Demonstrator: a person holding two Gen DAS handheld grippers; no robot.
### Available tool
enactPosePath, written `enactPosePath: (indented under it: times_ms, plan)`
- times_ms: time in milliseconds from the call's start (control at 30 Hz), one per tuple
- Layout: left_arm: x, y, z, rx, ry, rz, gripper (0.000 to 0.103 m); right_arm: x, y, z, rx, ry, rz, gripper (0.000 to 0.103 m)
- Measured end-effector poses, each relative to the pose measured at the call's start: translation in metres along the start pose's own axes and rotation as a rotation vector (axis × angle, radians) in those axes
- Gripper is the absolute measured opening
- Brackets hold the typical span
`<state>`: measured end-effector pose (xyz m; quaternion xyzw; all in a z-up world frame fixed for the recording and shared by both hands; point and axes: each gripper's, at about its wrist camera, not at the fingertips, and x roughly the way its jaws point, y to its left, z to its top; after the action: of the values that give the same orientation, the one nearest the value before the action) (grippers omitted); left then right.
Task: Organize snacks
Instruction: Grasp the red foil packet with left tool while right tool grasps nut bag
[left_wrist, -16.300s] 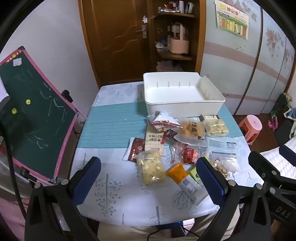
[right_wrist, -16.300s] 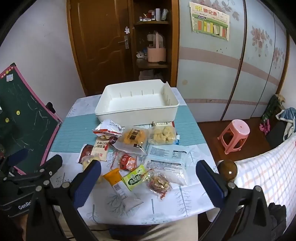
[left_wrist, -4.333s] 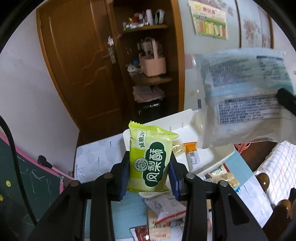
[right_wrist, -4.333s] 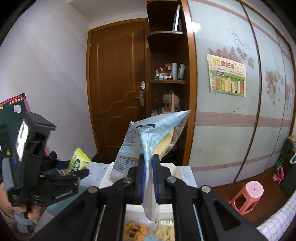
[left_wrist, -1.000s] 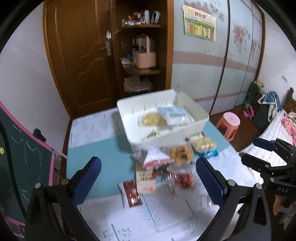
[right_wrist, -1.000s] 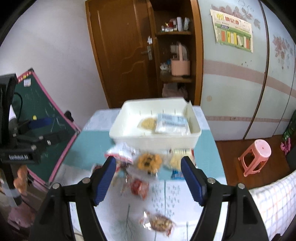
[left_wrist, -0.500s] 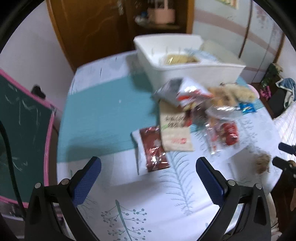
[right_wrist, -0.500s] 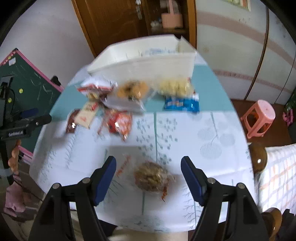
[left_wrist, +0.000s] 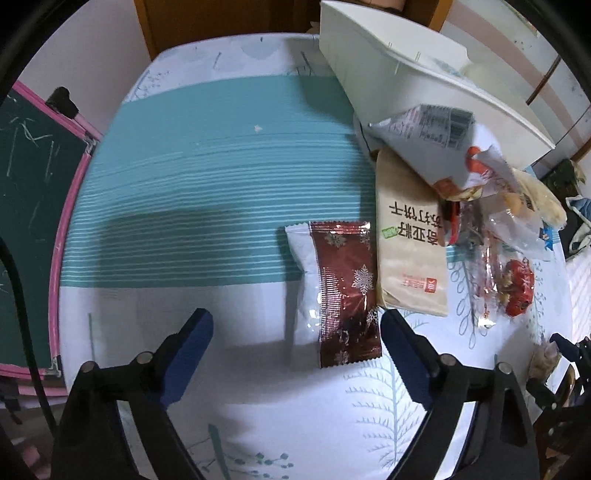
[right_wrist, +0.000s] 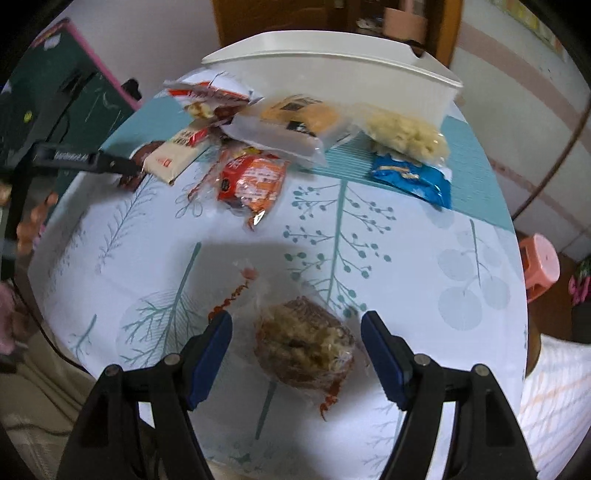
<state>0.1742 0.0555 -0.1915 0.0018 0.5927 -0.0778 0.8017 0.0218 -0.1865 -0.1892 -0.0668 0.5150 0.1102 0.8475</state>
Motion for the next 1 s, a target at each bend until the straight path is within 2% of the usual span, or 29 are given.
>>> enactPosePath:
  times_ms: [67, 167, 233, 300, 367, 467, 733, 1000]
  plan:
    - [0.004, -0.005, 0.001, 0.013, 0.004, 0.013, 0.088, 0.002, 0.004, 0.0, -0.022, -0.003, -0.009, 0.072]
    - [0.007, -0.01, 0.003, 0.037, -0.002, 0.038, 0.087, 0.006, 0.009, -0.002, -0.045, -0.009, -0.01, 0.063]
    - [0.007, -0.014, 0.005, 0.042, -0.005, 0.055, 0.084, 0.004, 0.007, -0.002, -0.044, -0.018, -0.009, 0.05]
    - [0.006, -0.018, 0.008, 0.046, -0.023, 0.058, 0.073, 0.003, 0.005, -0.003, -0.019, -0.022, 0.02, 0.049]
    - [0.003, -0.021, 0.011, 0.049, -0.037, 0.056, 0.049, 0.003, 0.004, -0.003, -0.006, -0.029, 0.029, 0.048]
    - [0.002, -0.024, 0.017, 0.051, -0.045, 0.056, 0.035, 0.003, 0.003, -0.003, 0.005, -0.039, 0.031, 0.048]
    - [-0.009, -0.027, 0.0, 0.077, -0.044, 0.08, 0.03, -0.007, -0.009, -0.003, 0.088, -0.064, 0.076, 0.047]
    - [-0.075, -0.044, -0.028, 0.111, -0.138, 0.04, 0.029, -0.037, -0.01, 0.004, 0.143, -0.124, 0.114, 0.047]
